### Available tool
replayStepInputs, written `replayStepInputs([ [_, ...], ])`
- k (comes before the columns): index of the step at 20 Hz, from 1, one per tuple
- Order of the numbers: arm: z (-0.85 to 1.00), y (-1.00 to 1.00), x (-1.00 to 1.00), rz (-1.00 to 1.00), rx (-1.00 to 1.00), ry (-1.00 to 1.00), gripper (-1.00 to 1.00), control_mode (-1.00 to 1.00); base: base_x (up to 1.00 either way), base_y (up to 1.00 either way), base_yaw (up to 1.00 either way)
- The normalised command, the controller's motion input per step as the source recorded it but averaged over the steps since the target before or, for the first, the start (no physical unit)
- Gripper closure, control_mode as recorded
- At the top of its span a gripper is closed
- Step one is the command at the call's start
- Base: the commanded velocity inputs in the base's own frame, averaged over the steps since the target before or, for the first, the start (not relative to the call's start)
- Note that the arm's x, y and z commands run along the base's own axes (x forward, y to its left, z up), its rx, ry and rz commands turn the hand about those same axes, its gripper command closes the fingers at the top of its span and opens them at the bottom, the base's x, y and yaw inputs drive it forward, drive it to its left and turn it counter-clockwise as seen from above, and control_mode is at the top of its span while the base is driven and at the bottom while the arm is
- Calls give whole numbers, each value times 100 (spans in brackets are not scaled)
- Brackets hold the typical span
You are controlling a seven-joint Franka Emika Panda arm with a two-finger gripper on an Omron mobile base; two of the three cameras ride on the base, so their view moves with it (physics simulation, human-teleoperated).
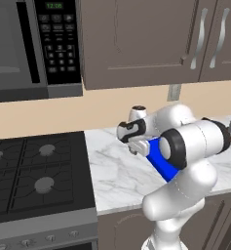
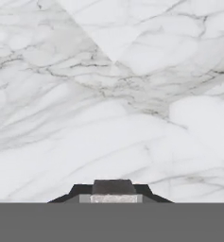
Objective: Take out the milk from the fridge and place it on the tray on the counter. Then take the sugar cube near the tray and place it in the tray.
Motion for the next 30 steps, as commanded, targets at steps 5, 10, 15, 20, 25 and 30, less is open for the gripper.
replayStepInputs([
  [5, 45, -2, -50, 0, 0, 3, 100, -100, 0, 0, 0],
  [10, 37, -1, -55, 0, -9, 12, 100, -100, 0, 0, 0],
  [15, 32, -13, -49, 0, -7, 11, 100, -100, 0, 0, 0],
  [20, 19, -50, -7, -9, -3, 6, 100, -100, 0, 0, 0],
  [25, 1, -50, -2, -5, -2, 2, 100, -100, 0, 0, 0],
  [30, 0, -46, 0, 0, 0, 0, 100, -100, 0, 0, 0],
])
